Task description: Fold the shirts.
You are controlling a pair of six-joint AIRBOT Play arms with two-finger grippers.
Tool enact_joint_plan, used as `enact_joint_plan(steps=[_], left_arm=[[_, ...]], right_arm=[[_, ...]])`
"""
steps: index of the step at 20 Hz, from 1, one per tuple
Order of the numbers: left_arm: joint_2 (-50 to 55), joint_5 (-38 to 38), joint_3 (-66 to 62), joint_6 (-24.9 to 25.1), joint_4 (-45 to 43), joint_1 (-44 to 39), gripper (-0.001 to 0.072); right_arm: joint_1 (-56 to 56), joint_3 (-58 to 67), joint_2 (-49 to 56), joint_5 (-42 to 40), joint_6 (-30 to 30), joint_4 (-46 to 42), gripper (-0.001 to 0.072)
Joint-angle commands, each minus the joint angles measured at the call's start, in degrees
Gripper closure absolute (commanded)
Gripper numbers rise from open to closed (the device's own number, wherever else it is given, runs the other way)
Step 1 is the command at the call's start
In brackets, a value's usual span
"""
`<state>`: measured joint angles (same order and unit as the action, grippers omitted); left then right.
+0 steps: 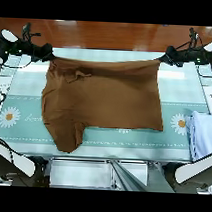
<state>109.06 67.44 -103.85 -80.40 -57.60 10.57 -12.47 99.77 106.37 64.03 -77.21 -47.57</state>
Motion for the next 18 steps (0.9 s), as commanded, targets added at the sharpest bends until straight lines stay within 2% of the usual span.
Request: enact_joint_plan(steps=[1, 3, 5, 13, 18], left_arm=[[-0.66, 16.02, -0.39, 3.87, -2.10, 1.01, 0.0687], [-1.62, 18.34, -0.35, 2.58, -7.56, 1.07, 0.0687], [-1.75, 20.63, -0.13, 0.61, -10.51, 1.05, 0.0687], [-3.37, 22.08, 12.20, 1.29, -10.60, 1.07, 0.0687], [-3.26, 21.29, 13.99, 1.70, -10.56, 1.20, 0.0687]], right_arm=[[-1.79, 0.92, -0.15, 14.45, -2.38, -5.44, 0.0687], [-1.44, 0.83, -0.15, 20.74, -4.26, -14.67, 0.0687], [-0.85, -0.22, -0.15, 23.04, -4.26, -19.58, 0.0687], [-0.87, -2.75, 1.92, 21.14, -3.96, -18.14, 0.0687], [-0.87, -2.75, 3.58, 20.96, -3.76, -16.44, 0.0686]])
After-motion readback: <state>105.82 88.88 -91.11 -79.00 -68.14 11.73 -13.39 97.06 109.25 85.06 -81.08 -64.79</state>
